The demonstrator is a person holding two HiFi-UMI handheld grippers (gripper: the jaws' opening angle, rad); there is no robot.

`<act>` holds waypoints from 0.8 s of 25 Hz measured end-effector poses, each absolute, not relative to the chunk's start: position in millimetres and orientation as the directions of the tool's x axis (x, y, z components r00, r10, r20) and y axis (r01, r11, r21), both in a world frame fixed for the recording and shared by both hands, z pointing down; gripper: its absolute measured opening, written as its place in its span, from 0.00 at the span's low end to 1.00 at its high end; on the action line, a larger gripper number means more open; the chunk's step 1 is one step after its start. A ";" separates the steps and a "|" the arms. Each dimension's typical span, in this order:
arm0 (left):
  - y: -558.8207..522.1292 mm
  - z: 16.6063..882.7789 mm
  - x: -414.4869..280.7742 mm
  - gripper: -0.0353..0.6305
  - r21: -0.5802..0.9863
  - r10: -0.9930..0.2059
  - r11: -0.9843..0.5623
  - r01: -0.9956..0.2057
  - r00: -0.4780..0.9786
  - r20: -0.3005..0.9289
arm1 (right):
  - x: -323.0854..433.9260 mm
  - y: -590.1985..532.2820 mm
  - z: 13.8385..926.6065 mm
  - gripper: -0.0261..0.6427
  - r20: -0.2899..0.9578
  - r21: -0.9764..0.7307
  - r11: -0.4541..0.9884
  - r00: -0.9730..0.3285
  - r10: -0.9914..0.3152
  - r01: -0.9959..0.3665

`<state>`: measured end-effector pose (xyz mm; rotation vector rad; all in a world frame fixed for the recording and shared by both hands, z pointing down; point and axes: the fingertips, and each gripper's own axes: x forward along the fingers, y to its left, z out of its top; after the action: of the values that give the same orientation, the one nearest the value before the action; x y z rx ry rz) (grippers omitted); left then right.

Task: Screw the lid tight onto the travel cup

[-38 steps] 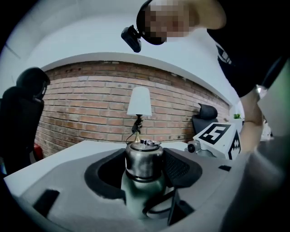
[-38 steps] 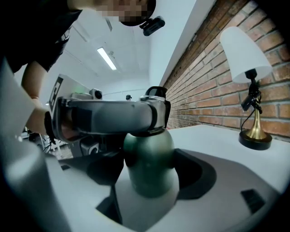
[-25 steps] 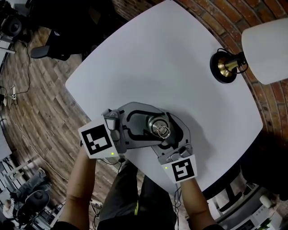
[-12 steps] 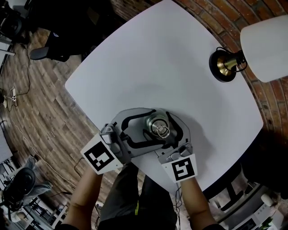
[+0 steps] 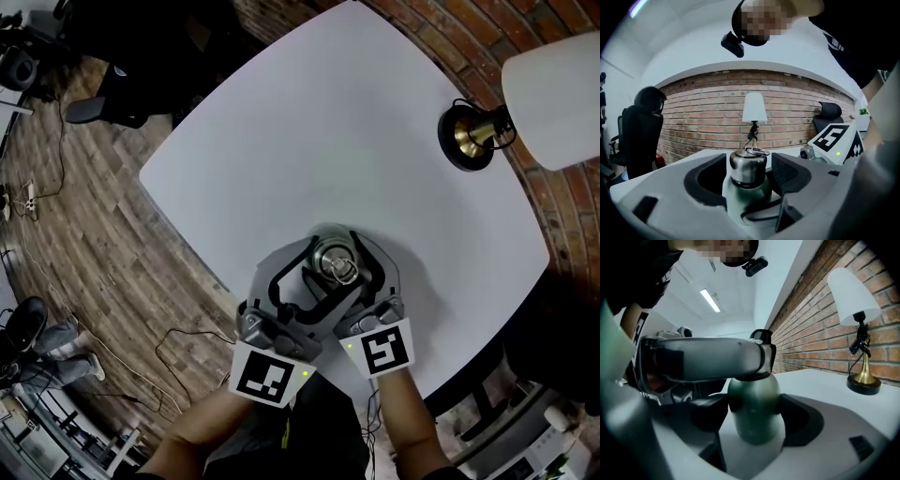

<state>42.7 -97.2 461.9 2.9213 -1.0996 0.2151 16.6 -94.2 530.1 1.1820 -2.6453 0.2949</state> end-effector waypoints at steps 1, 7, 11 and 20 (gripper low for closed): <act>-99.2 461.2 42.3 0.49 -0.041 -0.664 -0.746 -0.665 0.737 0.130 | 17.0 -94.6 530.0 0.53 0.286 -0.089 0.655 -0.649 -0.705 -0.751; -100.2 462.4 45.1 0.43 -0.062 -0.613 -0.789 -0.611 0.779 0.131 | 17.1 -94.4 531.3 0.53 0.293 -0.086 0.655 -0.647 -0.704 -0.751; -95.4 464.7 46.5 0.43 -0.035 -0.464 -0.886 -0.463 0.878 0.119 | 17.9 -93.9 532.3 0.53 0.293 -0.087 0.656 -0.649 -0.702 -0.750; -88.0 461.4 47.9 0.43 -0.036 -0.155 -0.988 -0.152 0.977 0.147 | 16.1 -92.2 530.7 0.53 0.293 -0.081 0.660 -0.651 -0.700 -0.747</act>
<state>47.9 -88.0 461.4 3.1481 -0.2447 0.2367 16.1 -92.2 530.7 1.1711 -2.6415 0.2855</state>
